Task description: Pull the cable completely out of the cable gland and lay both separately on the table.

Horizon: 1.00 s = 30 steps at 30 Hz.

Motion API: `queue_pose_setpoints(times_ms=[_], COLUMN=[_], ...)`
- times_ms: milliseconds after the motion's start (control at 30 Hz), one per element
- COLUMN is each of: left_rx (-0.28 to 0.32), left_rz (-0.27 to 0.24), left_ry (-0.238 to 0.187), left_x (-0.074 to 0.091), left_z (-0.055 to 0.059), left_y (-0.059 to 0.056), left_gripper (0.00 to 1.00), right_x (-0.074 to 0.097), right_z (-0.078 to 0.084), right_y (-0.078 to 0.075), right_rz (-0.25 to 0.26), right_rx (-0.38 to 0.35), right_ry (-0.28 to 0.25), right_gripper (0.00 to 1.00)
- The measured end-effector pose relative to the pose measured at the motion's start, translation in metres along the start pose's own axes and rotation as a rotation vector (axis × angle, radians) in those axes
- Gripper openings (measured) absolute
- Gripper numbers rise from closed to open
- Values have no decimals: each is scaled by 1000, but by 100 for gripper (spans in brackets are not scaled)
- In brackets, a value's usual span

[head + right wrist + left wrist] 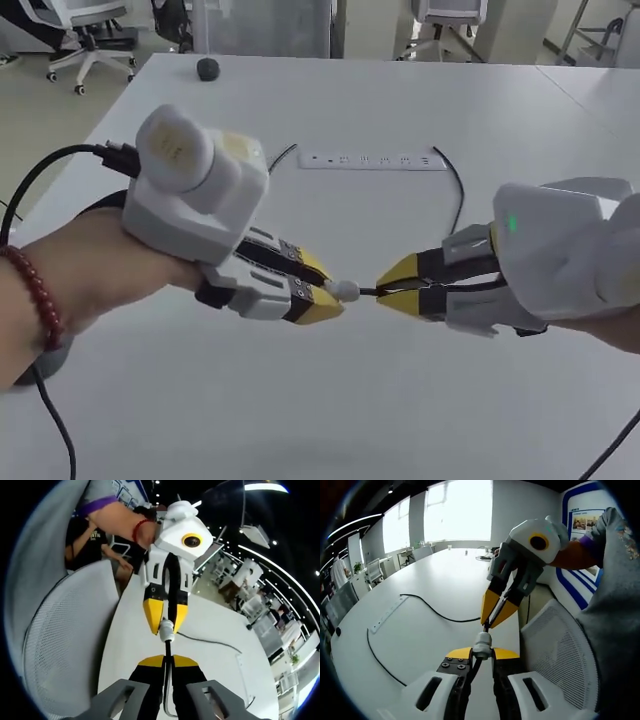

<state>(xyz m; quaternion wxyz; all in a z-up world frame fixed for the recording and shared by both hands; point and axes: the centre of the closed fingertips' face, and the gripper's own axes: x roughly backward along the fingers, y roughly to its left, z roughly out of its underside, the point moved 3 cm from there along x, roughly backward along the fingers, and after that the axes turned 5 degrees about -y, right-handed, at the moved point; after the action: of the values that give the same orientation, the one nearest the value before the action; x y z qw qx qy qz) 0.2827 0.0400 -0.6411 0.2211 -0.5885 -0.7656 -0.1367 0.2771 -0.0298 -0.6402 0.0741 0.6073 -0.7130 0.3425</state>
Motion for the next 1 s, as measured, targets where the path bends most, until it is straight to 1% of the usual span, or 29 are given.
queue_pose_setpoints(times_ms=[200, 267, 300, 367, 433, 467, 533, 567, 667, 700, 733, 867, 1000], left_rx=[-11, -19, -20, -33, -34, -43, -47, -57, -80, -78, -81, -89, -100], left_rz=[-2, -2, -3, -5, -2, -2, 3, 7, 17, 20, 20, 26, 33], left_ry=[0, -3, -3, -2, -8, -9, -8, -8, -9, -8, -7, -4, 3], left_x=[3, 4, 4, 5, 6, 6, 6, 6, 5, 5, 4, 3, 1], left_z=[1, 2, 2, 3, 2, 2, 1, 1, -2, -3, -3, -3, -3], left_y=[-1, -2, -2, -2, -3, -2, -3, -4, -6, -7, -7, -7, -8], left_gripper=[15, 15, 15, 15, 15, 15, 15, 15, 15, 15, 15, 15, 16], right_x=[11, 15, 18, 22, 28, 32, 37, 39, 47, 48, 50, 58, 63], right_z=[16, 25, 30, 39, 50, 57, 69, 72, 88, 90, 96, 112, 121], right_y=[1, 2, 1, 2, 1, 3, 3, 5, 7, 7, 6, 6, 5], right_rz=[12, 13, 26, 28, 47, 43, 55, 52, 53, 53, 62, 68, 78], right_rx=[-21, -38, -34, -60, -76, -96, -105, -121, -128, -130, -132, -159, -178], right_ry=[42, 70, 91, 118, 146, 165, 192, 200, 246, 253, 271, 299, 318], right_gripper=[0, 0, 0, 0, 0, 0, 0, 0, 0, 0, 0, 0, 0])
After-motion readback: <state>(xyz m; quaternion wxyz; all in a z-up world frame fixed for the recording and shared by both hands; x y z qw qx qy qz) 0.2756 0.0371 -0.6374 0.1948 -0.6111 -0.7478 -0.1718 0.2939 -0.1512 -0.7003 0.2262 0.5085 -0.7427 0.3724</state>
